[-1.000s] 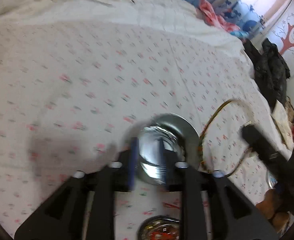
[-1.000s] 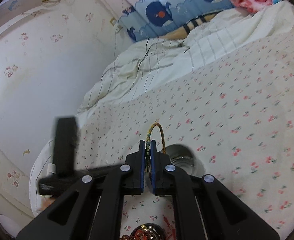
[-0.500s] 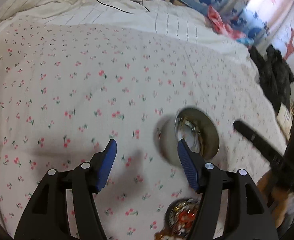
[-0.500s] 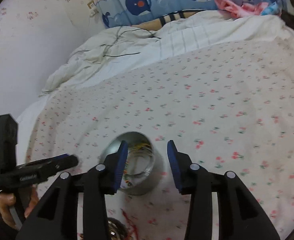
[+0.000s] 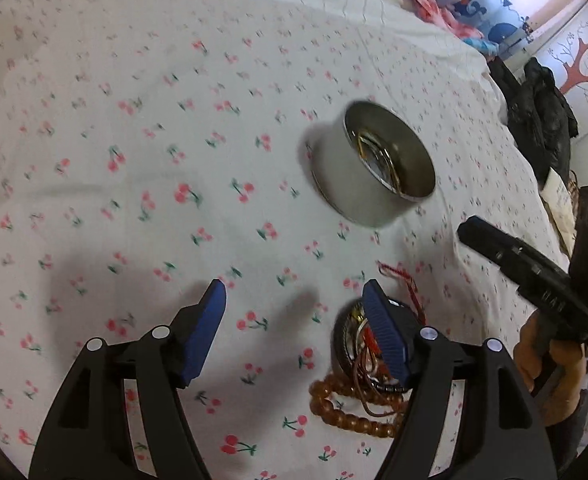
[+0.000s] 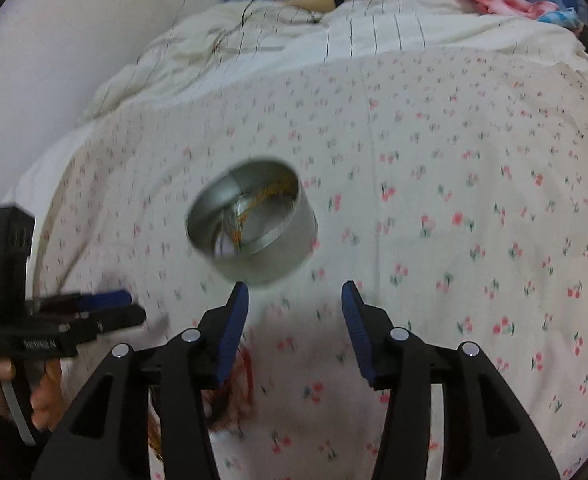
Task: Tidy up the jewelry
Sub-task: 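Open the right gripper to drop the bangle into the silver tin, then return the right gripper to the pile and grasp a red cord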
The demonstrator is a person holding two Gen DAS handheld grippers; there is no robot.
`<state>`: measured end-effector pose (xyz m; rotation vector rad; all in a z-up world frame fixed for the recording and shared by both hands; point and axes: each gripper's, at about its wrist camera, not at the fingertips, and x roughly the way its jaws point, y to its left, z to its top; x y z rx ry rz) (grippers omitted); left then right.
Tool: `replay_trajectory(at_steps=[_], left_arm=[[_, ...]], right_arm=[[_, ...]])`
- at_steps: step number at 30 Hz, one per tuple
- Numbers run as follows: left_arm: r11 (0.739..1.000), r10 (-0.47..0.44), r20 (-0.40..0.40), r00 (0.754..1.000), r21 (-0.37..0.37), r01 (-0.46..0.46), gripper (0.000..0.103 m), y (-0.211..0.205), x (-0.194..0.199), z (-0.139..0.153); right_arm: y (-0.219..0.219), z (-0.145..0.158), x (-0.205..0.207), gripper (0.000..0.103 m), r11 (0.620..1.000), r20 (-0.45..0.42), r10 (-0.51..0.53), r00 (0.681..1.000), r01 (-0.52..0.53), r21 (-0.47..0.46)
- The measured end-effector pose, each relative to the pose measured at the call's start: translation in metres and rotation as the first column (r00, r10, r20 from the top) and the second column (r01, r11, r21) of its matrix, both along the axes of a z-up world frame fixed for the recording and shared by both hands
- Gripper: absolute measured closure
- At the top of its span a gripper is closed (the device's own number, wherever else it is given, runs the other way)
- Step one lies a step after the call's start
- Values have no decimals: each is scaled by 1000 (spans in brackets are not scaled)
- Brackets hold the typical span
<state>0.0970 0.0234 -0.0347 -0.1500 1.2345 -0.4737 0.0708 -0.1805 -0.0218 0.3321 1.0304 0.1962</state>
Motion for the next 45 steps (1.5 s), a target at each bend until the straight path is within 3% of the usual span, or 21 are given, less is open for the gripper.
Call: replay_trajectory(at_steps=[4,8,11,14,19,28,32,34,35,40,41,43,44,45], left_arm=[[999,-4,-33,999,-35,3,36,-2,-4,-4],[998,-2,-56,998,-56,-1,35,-4,-7,-8],[999,6,-60,998,-42,-9,35,-5,-7,-10],[999,3,-67,998,-47,-6,34,-5,-7,-9],[999,-17,-70,997,-51,14,32,-8,-8,-9],[995,-94,-70,993,-47,90,31,-25,-19,-5],[997,-62,-72,995,-55,58,30,-18,-16,-5],[995,-64,-83,995,-77,57,30,-17,-16,-4],[994,-81,-83,993,-76,74,30,-19,-17,-4],[990,-133,-43,990,-41,132,30,-36,-26,-1],[990,-142,-27,990,-22,141,30,-40,-28,1],[987,-163,-12,987,10,163,36,-46,-31,1],[984,-174,-7,985,32,175,54,-49,-33,-1],[981,-186,-15,982,44,186,66,-52,-33,-3]], right_arm=[[4,-11,-10,55,997,-45,69,997,-70,-16],[3,-20,-13,57,981,-71,108,992,-94,172],[10,-26,-8,62,963,-84,126,988,-102,248],[23,-33,-2,66,963,-105,130,986,-101,248],[30,-41,-1,99,962,-115,122,986,-88,259],[-6,-25,-12,99,959,-57,44,997,-27,281],[-7,-34,-12,98,953,-106,47,993,-13,301],[-12,-37,-13,74,951,-125,17,992,22,309],[-15,-37,-14,50,949,-122,5,993,34,313],[4,-38,-11,49,959,-106,38,994,-6,284],[10,-40,-10,54,962,-100,46,994,-17,273],[18,-43,-7,79,967,-99,57,993,-30,252],[22,-46,-6,97,970,-105,61,993,-34,241],[23,-47,-6,99,971,-102,58,993,-33,236]])
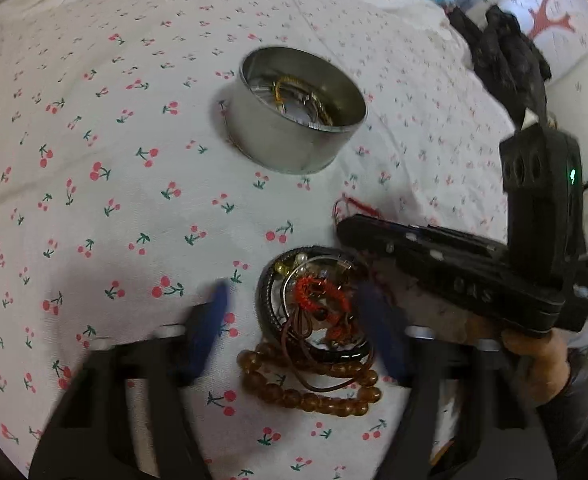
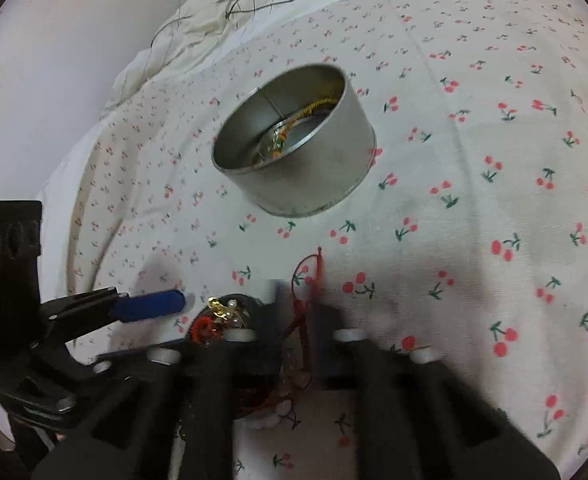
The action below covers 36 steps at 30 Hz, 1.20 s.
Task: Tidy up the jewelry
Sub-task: 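Return the right gripper to the pile and grasp a red cord, then lift the red cord with the right gripper and move it over the tin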
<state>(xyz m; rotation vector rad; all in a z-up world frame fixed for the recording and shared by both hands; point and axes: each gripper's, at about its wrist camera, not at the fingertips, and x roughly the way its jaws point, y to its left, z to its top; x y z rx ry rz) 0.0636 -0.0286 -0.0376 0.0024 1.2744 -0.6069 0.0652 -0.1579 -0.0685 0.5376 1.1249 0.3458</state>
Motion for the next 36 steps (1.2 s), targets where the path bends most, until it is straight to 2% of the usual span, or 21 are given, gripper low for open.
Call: replay_trajectory(at_steps=[1,4,6,17,20,22,24,25,26,28,29,30,31,32,34,35,36], left_arm=[[1000,-12,-2,1000,17,12,79,-2,0,-2],[1000,-14,33,999,16,14,84,0,1,3],[1000,-6,48,999,10,5,100,5,3,8],[990,108,34,994,-99,-105,103,44,18,19],[986,80,-29,996,-142,-83,103,48,22,14],[987,64,-60,996,-141,-72,99,42,21,8],[991,54,-70,996,-119,-62,80,33,21,2],[992,57,-61,996,-108,-64,65,31,20,2],[992,65,-48,997,-103,-70,58,30,19,2],[993,55,-40,998,-105,-59,58,24,17,3],[993,51,-35,998,-105,-55,58,21,16,3],[994,41,-26,999,-98,-43,60,16,15,4],[996,30,-14,999,-84,-31,80,13,13,3],[998,20,-10,1000,-66,-21,94,11,13,3],[999,13,31,999,-38,-11,98,6,12,4],[999,15,44,999,-43,-13,99,7,12,8],[999,21,54,998,-50,-18,99,8,12,11]], right_arm=[[0,0,-1,100,1000,7,-4,1000,4,-3],[-4,11,-4,100,1000,50,-20,999,20,-4],[-11,19,-7,100,999,74,-36,997,35,9],[-30,30,-12,100,997,105,-78,991,75,27],[-35,30,-13,100,996,100,-87,991,85,26],[-34,26,-11,100,997,74,-75,994,74,21],[-34,19,-10,99,997,42,-80,996,80,8],[-33,14,-9,99,997,23,-75,997,74,2],[-33,10,-8,99,997,7,-81,997,81,-3],[-32,4,-7,90,997,-15,-75,997,75,-8],[-31,2,-8,79,997,-14,-73,997,73,-2],[-29,1,-7,76,998,-11,-70,997,70,2],[-27,0,-7,76,998,-10,-67,998,67,-7],[-25,0,-7,76,998,-3,-61,998,61,-17],[-23,-1,-6,85,998,0,-59,998,59,-33],[-24,-1,-6,95,998,0,-59,998,59,-31],[-25,-1,-6,97,998,6,-62,998,62,-22]])
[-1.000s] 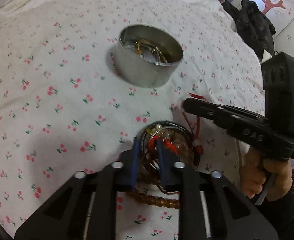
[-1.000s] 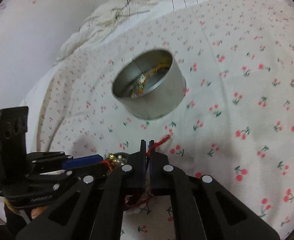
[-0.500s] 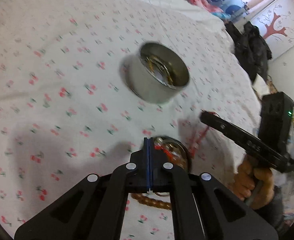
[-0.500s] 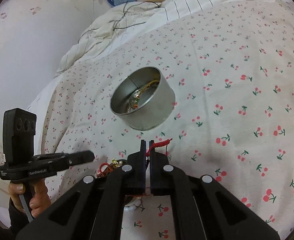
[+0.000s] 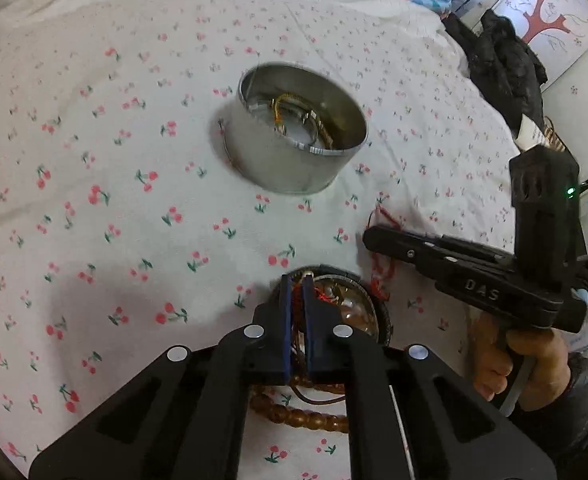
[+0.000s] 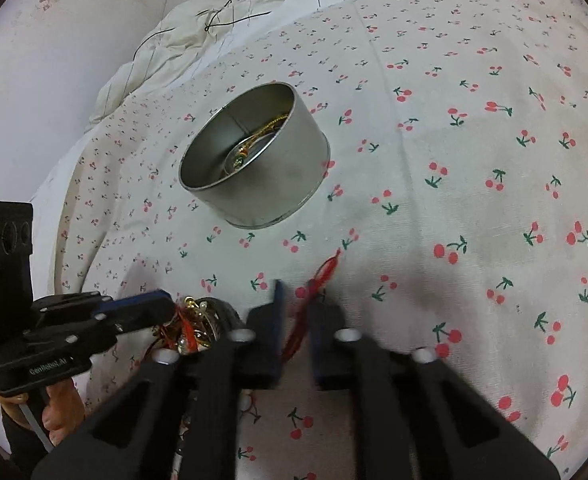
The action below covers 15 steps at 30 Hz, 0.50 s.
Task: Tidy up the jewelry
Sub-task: 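Lift the red cord with the right gripper and move it over the tin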
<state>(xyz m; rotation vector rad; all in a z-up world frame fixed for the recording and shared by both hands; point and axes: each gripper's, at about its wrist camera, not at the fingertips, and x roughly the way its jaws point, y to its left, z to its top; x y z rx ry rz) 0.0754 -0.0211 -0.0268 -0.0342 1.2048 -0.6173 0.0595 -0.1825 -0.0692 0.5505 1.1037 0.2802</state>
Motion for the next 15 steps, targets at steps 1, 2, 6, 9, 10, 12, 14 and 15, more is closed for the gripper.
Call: replay_trajectory(at_steps=[1,2,6,9,10,12,14,15], left_arm=[[1000,8,10,1000,-13,-8,99,2,1,5],[1000,12,10,1000,-26,-12,99,3,2,6],[993,34,-9,999,-114,-34,99,20,8,16],[988,41,-8,999,-148,-42,99,28,10,24],[987,42,0,999,-156,-42,99,29,10,28],[984,40,10,999,-172,-38,99,29,10,35],[983,40,26,999,-182,-35,99,28,10,41],[981,41,32,999,-191,-35,99,27,11,44]], right_arm=[[-2,2,-1,99,1000,10,-5,1000,5,7],[-4,5,-2,99,1000,24,-10,1000,10,12],[-14,21,-5,99,997,78,-42,996,38,60],[-19,35,-8,99,996,118,-51,992,41,79],[-19,38,-9,99,996,126,-52,991,42,83],[-21,47,-11,99,994,149,-53,987,38,101],[-23,57,-13,99,994,175,-54,983,37,102],[-24,62,-13,99,994,187,-54,981,36,99]])
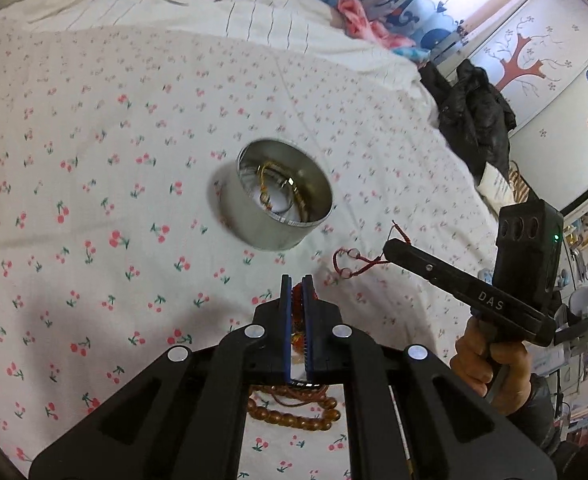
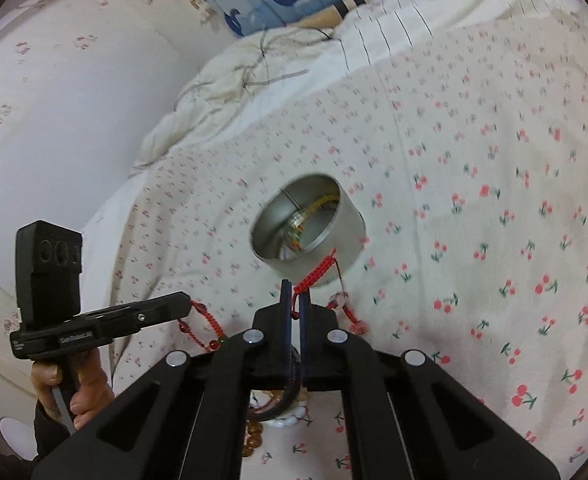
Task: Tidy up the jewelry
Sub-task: 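Lift the red cord with the right gripper and move it over the tin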
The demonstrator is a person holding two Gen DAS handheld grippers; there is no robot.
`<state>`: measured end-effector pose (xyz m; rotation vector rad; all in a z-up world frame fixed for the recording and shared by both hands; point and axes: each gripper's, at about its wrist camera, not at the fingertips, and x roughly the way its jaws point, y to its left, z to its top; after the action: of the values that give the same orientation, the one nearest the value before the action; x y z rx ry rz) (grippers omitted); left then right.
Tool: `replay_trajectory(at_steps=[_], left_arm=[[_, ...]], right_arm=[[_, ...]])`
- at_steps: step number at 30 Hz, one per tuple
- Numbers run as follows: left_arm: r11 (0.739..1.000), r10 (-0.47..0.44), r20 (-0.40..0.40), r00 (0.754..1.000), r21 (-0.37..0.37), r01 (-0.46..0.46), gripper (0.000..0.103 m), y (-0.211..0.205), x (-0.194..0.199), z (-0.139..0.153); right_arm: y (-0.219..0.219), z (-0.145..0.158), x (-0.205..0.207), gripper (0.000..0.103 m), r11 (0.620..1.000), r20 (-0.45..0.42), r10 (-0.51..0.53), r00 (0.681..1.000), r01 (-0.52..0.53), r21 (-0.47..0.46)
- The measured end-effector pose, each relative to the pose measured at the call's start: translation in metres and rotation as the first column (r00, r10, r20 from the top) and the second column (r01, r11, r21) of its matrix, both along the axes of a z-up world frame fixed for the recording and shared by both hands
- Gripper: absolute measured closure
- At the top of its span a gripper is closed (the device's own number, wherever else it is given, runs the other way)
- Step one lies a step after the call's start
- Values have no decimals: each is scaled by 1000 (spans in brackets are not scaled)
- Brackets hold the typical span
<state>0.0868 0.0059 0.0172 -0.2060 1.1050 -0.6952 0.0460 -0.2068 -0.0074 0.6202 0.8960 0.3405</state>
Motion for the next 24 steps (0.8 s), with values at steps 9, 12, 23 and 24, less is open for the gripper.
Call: replay_trajectory(at_steps=[9,12,23,24], left_arm=[[993,51,43,998,-105,-46,99,-17,25,22],[989,82,52,995,-124,-75,99,-27,37,20],[986,164,20,986,11,-164,96,-55,77,-22],[984,171,19,985,43,-172,94,-57,78,-25]], right_arm=[[-7,37,8,99,997,103,-34,994,41,-64],[-14,40,12,99,997,109,-51,993,56,-45],[-19,45,27,99,997,137,-73,988,75,-11],[-17,46,30,99,997,141,-72,987,73,-5]])
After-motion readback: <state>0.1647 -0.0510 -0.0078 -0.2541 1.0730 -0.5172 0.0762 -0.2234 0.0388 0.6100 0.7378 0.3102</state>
